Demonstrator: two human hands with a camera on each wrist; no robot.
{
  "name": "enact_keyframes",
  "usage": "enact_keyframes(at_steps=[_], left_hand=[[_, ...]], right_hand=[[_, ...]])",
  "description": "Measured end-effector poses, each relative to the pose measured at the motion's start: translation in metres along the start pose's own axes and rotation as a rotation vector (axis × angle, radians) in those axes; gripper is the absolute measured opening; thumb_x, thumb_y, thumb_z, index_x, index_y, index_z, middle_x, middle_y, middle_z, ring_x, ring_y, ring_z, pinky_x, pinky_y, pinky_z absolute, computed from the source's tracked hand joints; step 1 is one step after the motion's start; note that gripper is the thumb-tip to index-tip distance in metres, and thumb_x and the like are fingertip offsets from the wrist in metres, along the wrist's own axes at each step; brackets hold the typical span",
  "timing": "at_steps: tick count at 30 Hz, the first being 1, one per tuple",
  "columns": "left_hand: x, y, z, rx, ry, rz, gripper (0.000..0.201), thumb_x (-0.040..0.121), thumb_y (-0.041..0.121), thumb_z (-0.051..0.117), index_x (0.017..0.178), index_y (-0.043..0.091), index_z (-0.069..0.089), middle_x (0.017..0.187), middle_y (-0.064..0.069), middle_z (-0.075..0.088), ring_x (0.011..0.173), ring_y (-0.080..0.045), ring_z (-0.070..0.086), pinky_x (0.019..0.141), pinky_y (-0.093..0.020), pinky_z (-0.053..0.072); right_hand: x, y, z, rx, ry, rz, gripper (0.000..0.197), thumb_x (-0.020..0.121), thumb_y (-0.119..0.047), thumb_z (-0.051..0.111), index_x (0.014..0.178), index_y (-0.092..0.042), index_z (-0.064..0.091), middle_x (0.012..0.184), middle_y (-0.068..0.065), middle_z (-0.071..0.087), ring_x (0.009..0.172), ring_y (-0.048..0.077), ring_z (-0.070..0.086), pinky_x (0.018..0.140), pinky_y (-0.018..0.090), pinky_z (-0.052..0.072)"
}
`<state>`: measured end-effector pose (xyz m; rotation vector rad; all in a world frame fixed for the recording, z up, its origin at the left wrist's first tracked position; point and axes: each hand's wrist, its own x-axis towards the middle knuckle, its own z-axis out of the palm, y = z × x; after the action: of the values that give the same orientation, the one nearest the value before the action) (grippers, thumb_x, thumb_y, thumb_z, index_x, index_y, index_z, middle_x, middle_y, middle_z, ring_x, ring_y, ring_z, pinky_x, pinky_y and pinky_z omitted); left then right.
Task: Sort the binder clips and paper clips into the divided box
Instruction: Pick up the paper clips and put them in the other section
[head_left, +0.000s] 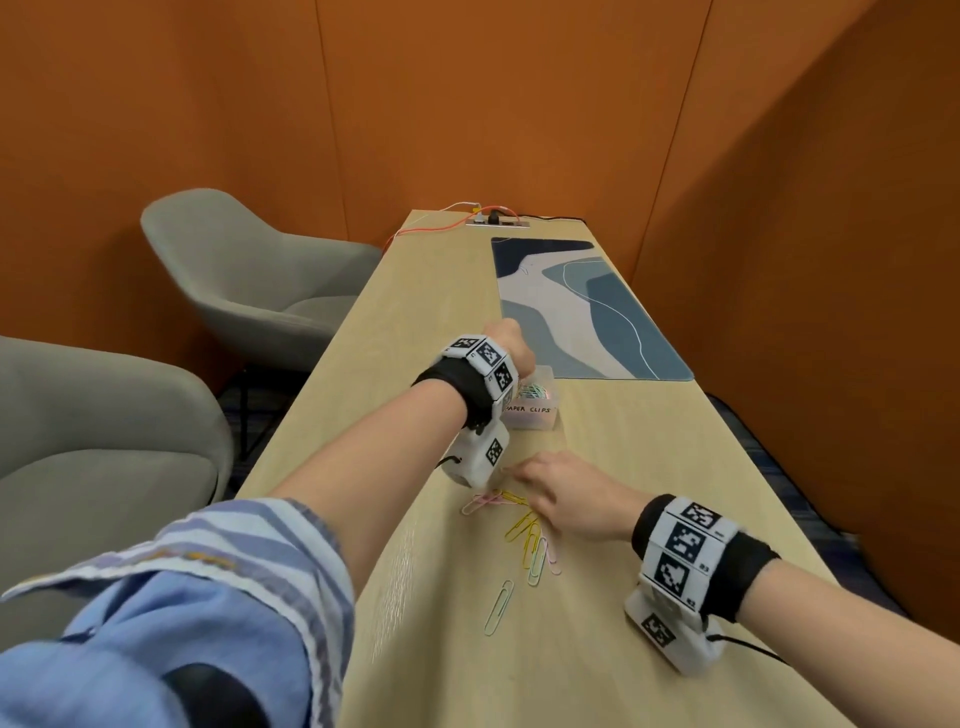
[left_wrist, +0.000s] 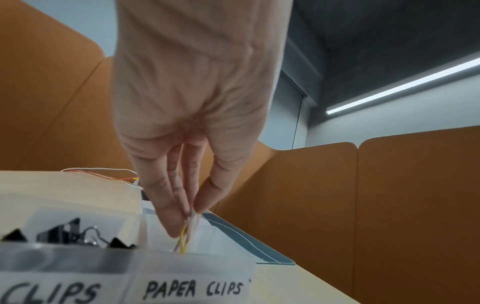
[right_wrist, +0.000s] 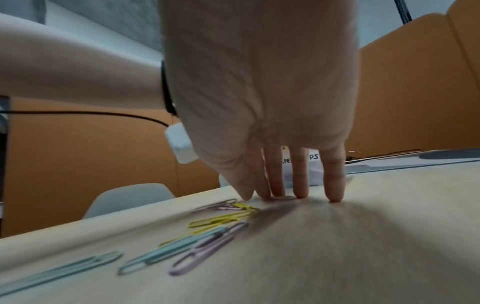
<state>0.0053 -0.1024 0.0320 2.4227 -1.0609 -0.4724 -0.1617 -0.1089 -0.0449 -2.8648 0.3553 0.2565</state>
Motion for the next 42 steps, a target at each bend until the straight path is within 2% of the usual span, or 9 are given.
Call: enact_keyframes(at_steps=[6,9,11,15,19,22,28,32,42], left_hand=[[-0.007,-0.006,-0.001,-0.061,0.044,0.044,0.029,0.088,0.003,0.046,0.11,-0.003,0.065,0.106,-0.018,0.07,0.1,-0.033,0.068,0.09,-0.041,0.056],[-0.033,-0.013,-0.009,0.007,0.138,0.155,0.027,0.087,0.007,0.047,0.103,0.008,0.069,0.105,-0.01,0.07,0.099,-0.029,0.065,0.085,-0.033,0.052],[-0.055,-0.023,-0.011,0.086,0.079,0.201,0.024,0.086,0.012,0.049,0.099,0.011,0.069,0.101,-0.008,0.07,0.093,-0.027,0.064,0.079,-0.031,0.051],[-0.087,-0.051,0.001,0.22,-0.291,0.171,0.025,0.085,0.016,0.059,0.11,0.011,0.063,0.101,-0.007,0.06,0.081,-0.023,0.06,0.058,-0.03,0.055],[-0.111,-0.07,0.022,0.429,-0.419,0.26,0.065,0.077,0.036,0.074,0.133,0.015,0.048,0.123,-0.005,0.053,0.109,-0.025,0.057,0.093,-0.037,0.051],[-0.118,-0.073,0.034,0.511,-0.364,0.343,0.069,0.071,0.04,0.078,0.131,0.017,0.051,0.121,-0.008,0.049,0.11,-0.026,0.053,0.093,-0.033,0.046],[-0.116,-0.067,0.036,0.483,-0.231,0.438,0.041,0.076,0.025,0.074,0.115,0.014,0.066,0.109,-0.007,0.068,0.101,-0.024,0.062,0.075,-0.024,0.041],[-0.114,-0.068,0.035,0.52,-0.184,0.479,0.026,0.079,0.021,0.068,0.104,0.016,0.07,0.103,-0.004,0.072,0.097,-0.024,0.065,0.078,-0.027,0.047],[-0.118,-0.071,0.038,0.723,-0.17,0.605,0.015,0.085,0.011,0.053,0.095,0.009,0.064,0.102,-0.013,0.065,0.095,-0.032,0.061,0.076,-0.037,0.046]], right_hand=[[-0.021,-0.008,-0.012,0.101,0.023,-0.012,0.033,0.092,-0.027,0.05,0.12,-0.013,0.06,0.119,0.007,0.06,0.112,0.025,0.054,0.097,0.036,0.043],[-0.031,-0.012,-0.013,0.094,-0.045,-0.035,0.058,0.083,-0.049,0.059,0.127,-0.013,0.051,0.12,0.007,0.059,0.11,0.024,0.054,0.097,0.039,0.045],[-0.033,-0.015,-0.009,0.015,-0.092,-0.022,0.074,0.075,-0.057,0.064,0.134,-0.018,0.045,0.122,0.005,0.053,0.112,0.023,0.049,0.098,0.039,0.043],[-0.031,-0.021,0.0,-0.032,0.006,-0.002,0.048,0.077,-0.037,0.065,0.12,-0.018,0.056,0.113,0.005,0.052,0.107,0.028,0.049,0.091,0.038,0.044],[-0.028,-0.025,-0.001,-0.01,0.092,0.007,0.031,0.084,-0.021,0.06,0.114,-0.015,0.063,0.106,0.006,0.056,0.104,0.026,0.053,0.082,0.03,0.04],[-0.024,-0.028,0.0,-0.032,0.125,0.005,0.026,0.084,-0.017,0.057,0.109,-0.013,0.063,0.104,0.009,0.058,0.102,0.029,0.055,0.079,0.029,0.039],[-0.022,-0.033,-0.004,-0.026,0.068,0.023,0.025,0.087,-0.024,0.054,0.106,-0.013,0.065,0.093,0.009,0.047,0.101,0.032,0.055,0.079,0.03,0.039],[-0.032,-0.031,-0.009,-0.002,-0.076,0.018,0.026,0.076,-0.02,0.065,0.1,-0.01,0.064,0.097,0.005,0.04,0.096,0.028,0.05,0.085,0.034,0.045],[-0.019,-0.036,-0.002,-0.242,0.025,0.022,0.014,0.087,0.001,0.044,0.095,-0.002,0.056,0.105,0.017,0.055,0.087,0.032,0.052,0.068,0.033,0.032]])
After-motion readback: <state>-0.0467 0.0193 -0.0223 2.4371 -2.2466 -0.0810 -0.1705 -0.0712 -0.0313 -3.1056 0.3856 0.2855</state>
